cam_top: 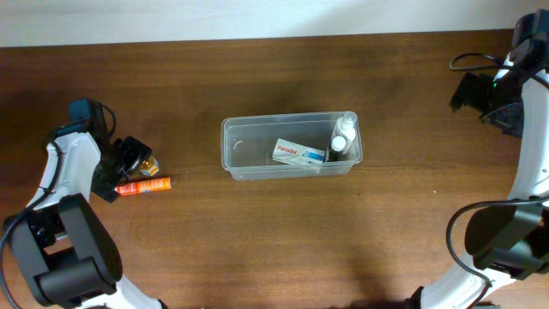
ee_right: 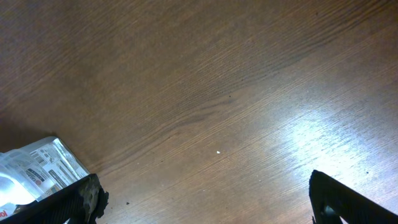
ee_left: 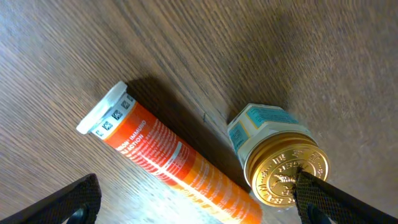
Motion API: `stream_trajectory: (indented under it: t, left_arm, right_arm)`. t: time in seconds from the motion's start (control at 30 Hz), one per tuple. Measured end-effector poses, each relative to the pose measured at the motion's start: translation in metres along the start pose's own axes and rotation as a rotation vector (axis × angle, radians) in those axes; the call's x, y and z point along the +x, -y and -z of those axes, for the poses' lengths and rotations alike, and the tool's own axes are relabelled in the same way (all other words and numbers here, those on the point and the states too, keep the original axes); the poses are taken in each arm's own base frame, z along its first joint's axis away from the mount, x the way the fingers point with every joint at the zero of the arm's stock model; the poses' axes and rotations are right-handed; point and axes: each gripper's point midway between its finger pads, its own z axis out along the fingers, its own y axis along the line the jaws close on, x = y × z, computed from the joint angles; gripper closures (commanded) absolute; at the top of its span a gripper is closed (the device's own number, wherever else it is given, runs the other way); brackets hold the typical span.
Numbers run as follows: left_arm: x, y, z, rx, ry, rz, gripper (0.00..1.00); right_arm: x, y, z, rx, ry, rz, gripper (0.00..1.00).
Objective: Pack container
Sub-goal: 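Withdraw the left gripper to the orange vitamin tube on the left, then align the left gripper over the orange tube's cap and grasp it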
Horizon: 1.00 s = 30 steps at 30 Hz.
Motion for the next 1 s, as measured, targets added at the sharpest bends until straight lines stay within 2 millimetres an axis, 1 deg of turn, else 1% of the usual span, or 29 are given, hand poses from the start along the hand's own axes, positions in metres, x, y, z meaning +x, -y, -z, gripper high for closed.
stream_trajectory:
  t: [0.37,0.7,0.87,1.0]
  left_arm:
    - [0.001,0.009,-0.008,0.082,0.022,0.159,0.01]
    - [0.003,0.011,-0.010,0.114,0.018,0.197,0.01]
    - [0.004,0.010,-0.008,0.117,0.019,0.196,0.01]
    - [0.013,0.001,-0.003,0.096,0.015,0.195,0.01]
  right_arm:
    - [0.000,0.000,0.000,0.000,0.000,0.000,0.02]
    - [0.000,0.000,0.000,0.000,0.000,0.000,0.02]
    - [0.000,0.000,0.000,0.000,0.000,0.000,0.02]
    - [0.000,0.000,0.000,0.000,0.000,0.000,0.02]
